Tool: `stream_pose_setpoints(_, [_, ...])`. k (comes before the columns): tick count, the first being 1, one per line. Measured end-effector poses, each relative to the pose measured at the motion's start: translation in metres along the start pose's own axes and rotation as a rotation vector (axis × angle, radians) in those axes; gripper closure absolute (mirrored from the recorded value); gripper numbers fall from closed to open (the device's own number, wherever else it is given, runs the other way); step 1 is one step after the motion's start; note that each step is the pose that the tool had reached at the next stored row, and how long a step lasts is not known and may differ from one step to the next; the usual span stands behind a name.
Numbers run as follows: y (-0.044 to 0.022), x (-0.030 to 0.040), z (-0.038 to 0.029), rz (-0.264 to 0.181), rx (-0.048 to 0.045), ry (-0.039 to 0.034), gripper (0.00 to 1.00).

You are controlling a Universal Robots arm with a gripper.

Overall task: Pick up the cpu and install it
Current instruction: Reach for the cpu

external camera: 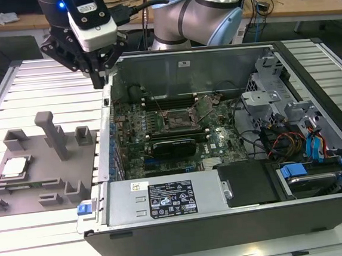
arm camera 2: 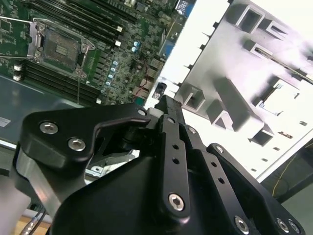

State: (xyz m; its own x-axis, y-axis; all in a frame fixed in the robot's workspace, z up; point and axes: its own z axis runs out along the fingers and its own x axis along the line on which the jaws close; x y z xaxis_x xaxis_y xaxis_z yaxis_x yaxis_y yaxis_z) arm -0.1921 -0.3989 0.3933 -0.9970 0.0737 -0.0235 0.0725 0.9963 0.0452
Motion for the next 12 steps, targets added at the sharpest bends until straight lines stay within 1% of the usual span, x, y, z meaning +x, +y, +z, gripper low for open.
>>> stream_pose_setpoints(2, [-0.0002,0.0025,-0.0001,0.0,0.0,0.0,0.89])
stream_pose_setpoints(6, [-0.0009,0.0121,-0.0003,0.0,0.0,0.0,0.89])
stream_pose_setpoints(12, [-0.0015,0.0208,-0.0006,0.001,0.0,0.0,0.89])
